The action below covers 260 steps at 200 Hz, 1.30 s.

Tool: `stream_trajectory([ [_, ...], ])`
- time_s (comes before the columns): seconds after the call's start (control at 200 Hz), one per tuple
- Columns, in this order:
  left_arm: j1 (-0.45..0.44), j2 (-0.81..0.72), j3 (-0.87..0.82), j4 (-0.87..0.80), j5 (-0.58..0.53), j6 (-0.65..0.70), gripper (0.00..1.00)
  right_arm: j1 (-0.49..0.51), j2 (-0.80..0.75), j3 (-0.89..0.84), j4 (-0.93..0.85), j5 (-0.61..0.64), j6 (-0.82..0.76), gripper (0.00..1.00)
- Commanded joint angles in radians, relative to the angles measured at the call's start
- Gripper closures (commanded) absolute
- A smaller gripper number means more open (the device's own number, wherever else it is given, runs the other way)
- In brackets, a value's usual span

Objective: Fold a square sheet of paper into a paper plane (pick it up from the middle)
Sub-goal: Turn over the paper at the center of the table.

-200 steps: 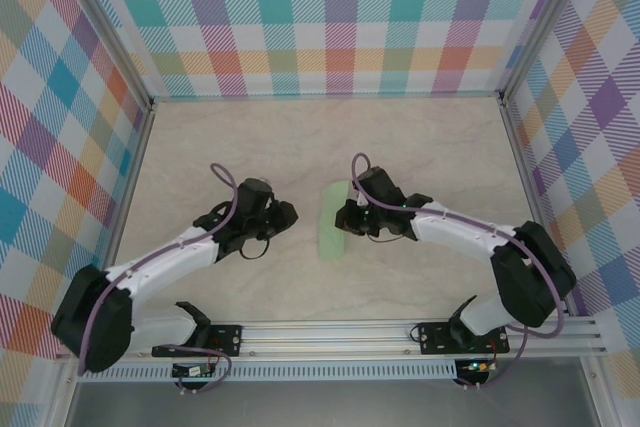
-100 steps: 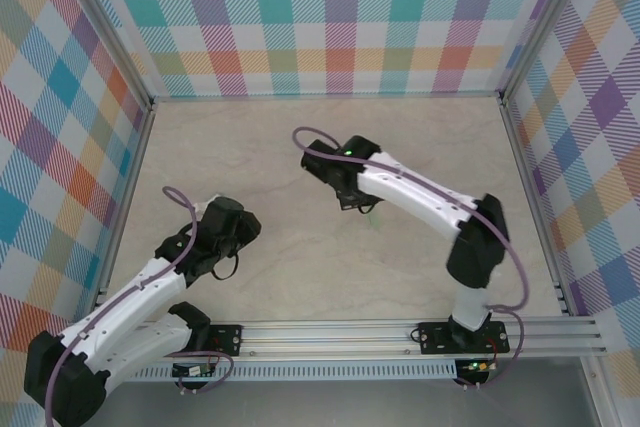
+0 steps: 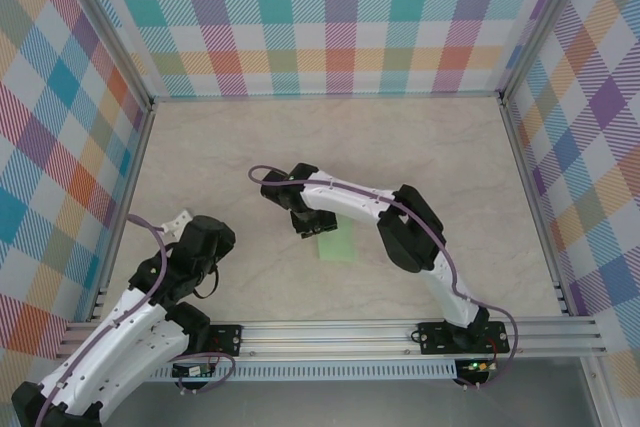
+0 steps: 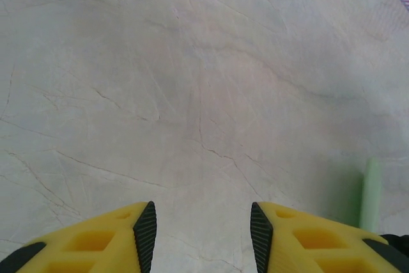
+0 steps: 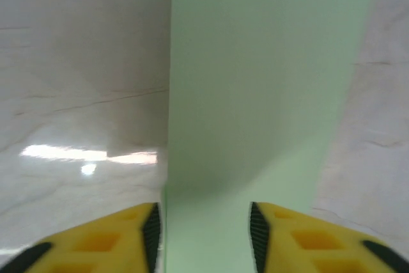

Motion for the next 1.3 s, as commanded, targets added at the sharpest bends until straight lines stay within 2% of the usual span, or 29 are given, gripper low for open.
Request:
stream_trajectory([
  [0.0, 0.015, 0.014, -0.012, -0.005, 0.002, 0.005, 0.54, -0.015, -0.156, -0.122, 0.236, -0.191, -0.008, 0.51],
  [0.08, 0.015, 0.046, -0.012, 0.042, 0.04, 0.031, 0.53, -0.042, -0.271, -0.264, 0.361, -0.245, -0.005, 0.46],
  [0.14, 0.016, 0.082, -0.011, 0.087, 0.082, 0.055, 0.51, -0.073, -0.361, -0.404, 0.495, -0.307, 0.012, 0.47],
  [0.29, 0.015, 0.205, 0.007, 0.217, 0.23, 0.113, 0.49, -0.165, -0.516, -0.752, 0.831, -0.48, 0.101, 0.65],
  [0.405, 0.015, 0.308, 0.016, 0.321, 0.354, 0.131, 0.49, -0.208, -0.517, -0.855, 0.951, -0.553, 0.154, 0.75],
  [0.57, 0.014, 0.454, 0.065, 0.397, 0.497, 0.172, 0.49, -0.208, -0.457, -0.896, 0.991, -0.546, 0.233, 0.81],
  [0.815, 0.011, 0.631, 0.142, 0.496, 0.64, 0.205, 0.51, -0.185, -0.413, -0.951, 1.057, -0.509, 0.335, 0.81],
  [0.905, 0.009, 0.712, 0.184, 0.514, 0.674, 0.211, 0.57, -0.179, -0.415, -0.947, 1.05, -0.511, 0.323, 0.8],
  [1.05, -0.009, 0.855, 0.282, 0.518, 0.718, 0.23, 0.67, -0.18, -0.524, -0.972, 1.037, -0.458, 0.302, 0.77],
  [1.16, -0.034, 0.955, 0.36, 0.504, 0.731, 0.241, 0.71, -0.195, -0.619, -0.969, 0.851, -0.315, 0.316, 0.7],
  [1.21, -0.049, 0.993, 0.39, 0.498, 0.736, 0.248, 0.73, -0.223, -0.642, -0.983, 0.82, -0.313, 0.317, 0.7],
  [1.295, -0.068, 1.056, 0.438, 0.481, 0.735, 0.259, 0.75, -0.257, -0.689, -1.047, 0.878, -0.339, 0.312, 0.68],
])
